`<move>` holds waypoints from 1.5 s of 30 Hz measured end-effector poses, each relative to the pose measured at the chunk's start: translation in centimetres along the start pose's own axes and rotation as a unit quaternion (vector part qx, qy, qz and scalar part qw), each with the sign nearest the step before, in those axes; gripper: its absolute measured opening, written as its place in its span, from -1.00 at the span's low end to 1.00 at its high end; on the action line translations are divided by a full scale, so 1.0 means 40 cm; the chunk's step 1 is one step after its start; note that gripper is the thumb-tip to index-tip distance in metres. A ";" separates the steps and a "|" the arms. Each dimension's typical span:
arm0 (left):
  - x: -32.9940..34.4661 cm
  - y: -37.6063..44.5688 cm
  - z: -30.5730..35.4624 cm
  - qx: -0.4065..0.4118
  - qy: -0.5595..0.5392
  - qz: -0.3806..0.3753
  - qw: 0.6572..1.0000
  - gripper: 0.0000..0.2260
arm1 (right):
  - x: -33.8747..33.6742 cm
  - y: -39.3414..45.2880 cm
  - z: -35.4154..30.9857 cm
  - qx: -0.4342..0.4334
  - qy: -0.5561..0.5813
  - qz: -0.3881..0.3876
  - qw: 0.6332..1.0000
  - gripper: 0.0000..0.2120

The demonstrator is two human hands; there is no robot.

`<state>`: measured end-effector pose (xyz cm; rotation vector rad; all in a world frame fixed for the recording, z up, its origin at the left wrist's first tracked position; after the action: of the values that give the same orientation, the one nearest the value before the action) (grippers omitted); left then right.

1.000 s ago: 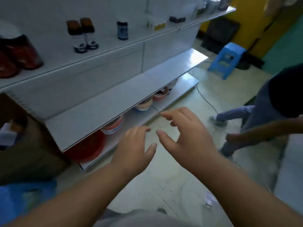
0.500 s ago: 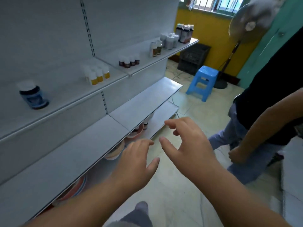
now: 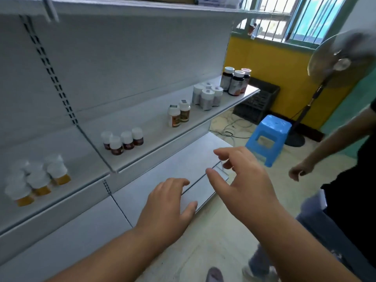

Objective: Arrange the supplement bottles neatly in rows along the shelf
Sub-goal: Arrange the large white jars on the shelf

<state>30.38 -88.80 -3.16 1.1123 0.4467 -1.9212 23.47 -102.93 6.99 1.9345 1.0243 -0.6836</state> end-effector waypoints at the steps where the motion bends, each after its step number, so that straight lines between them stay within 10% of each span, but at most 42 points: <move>1: 0.013 0.057 0.016 -0.010 -0.002 0.010 1.000 -0.55 | 0.000 0.052 0.045 -0.008 0.003 -0.008 1.000 -0.64; 19: 0.127 0.812 0.120 -0.139 0.055 0.091 0.985 -0.28 | 0.176 0.875 0.422 -0.175 -0.080 -0.119 0.974 -0.61; 33: 0.265 0.894 0.130 -0.343 0.206 0.079 0.913 -0.16 | 0.303 0.976 0.471 -0.421 -0.085 -0.203 0.880 -0.65; 45: 0.281 0.892 0.102 -0.333 0.208 -0.005 0.920 -0.04 | 0.307 0.986 0.456 -0.385 -0.086 -0.202 0.896 -0.70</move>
<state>54.41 -117.54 -6.65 1.0321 1.2361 -1.3475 61.86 -126.58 4.59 0.9678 1.3421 -0.5376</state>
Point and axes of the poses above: each hand's wrist, its own y-axis towards the middle knuckle, its own x-axis out of the palm, z = x × y, the point moved 7 cm from there along y, towards the middle knuckle, and after that the axes turned 1 degree about -x, right-handed, at the moved point
